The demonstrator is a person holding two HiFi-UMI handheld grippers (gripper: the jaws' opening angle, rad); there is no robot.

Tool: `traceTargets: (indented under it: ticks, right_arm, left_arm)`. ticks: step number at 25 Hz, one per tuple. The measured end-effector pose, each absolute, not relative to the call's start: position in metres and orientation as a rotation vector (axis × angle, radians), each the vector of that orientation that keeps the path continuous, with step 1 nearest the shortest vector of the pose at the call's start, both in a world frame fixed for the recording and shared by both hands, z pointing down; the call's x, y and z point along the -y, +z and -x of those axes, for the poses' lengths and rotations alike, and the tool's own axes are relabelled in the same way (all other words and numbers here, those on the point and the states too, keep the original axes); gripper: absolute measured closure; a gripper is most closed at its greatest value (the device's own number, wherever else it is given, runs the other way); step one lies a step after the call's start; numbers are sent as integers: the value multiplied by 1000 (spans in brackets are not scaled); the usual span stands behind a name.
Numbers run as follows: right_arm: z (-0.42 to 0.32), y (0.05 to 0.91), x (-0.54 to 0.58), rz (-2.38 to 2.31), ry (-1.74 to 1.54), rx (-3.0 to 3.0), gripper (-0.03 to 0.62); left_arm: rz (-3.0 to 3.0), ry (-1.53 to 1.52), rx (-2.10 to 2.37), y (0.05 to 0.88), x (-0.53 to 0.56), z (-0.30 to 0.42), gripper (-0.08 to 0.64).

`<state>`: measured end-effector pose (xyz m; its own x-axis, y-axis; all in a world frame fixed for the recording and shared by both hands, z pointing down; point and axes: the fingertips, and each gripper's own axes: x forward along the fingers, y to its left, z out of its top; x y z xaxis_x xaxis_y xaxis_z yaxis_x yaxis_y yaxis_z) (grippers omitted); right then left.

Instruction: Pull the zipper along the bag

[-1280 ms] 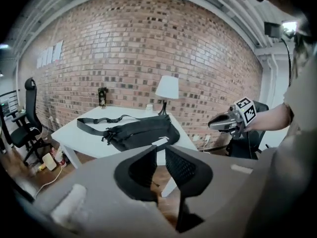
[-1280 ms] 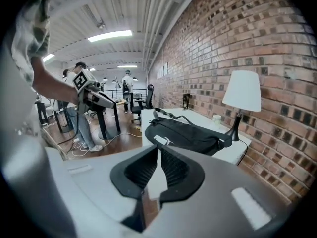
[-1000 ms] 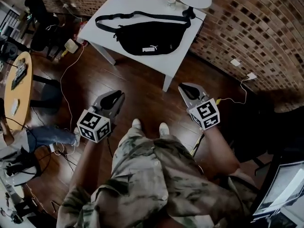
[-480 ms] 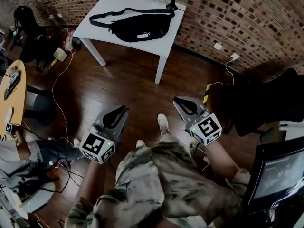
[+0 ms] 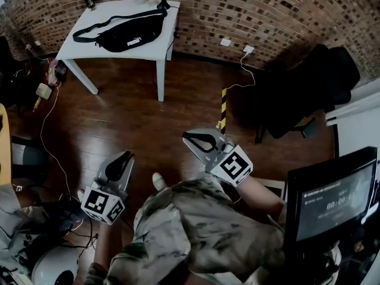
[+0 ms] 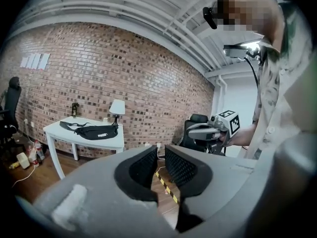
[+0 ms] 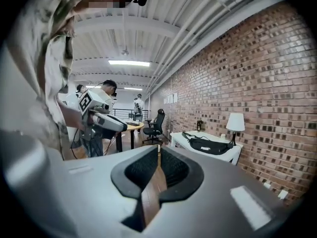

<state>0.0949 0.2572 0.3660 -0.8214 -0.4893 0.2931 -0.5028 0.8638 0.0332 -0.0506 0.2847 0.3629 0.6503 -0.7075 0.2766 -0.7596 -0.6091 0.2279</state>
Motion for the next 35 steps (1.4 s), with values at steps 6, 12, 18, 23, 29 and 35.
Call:
traceTargets:
  ticks: [6, 12, 18, 23, 29, 35]
  right_arm:
    - [-148, 347, -298, -739, 27, 2786, 568]
    - [-212, 349, -324, -735, 43, 2810, 568]
    - [-247, 348, -346, -702, 16, 2823, 569]
    - [-261, 345, -354, -682, -7, 2836, 571]
    - [-258, 345, -363, -636, -24, 2838, 583]
    - [-259, 352, -371, -607, -16, 2828, 583]
  left_arm:
    - [-2567, 225, 1167, 348, -315, -18, 508]
    - [-2591, 215, 1141, 343, -332, -97, 509]
    - [-2598, 234, 1127, 346, -357, -141, 509]
    - [-2590, 241, 1159, 344, -365, -153, 509]
    - [-2559, 227, 1217, 345, -376, -145, 509]
    - [-2528, 234, 1237, 353, -387, -146, 509]
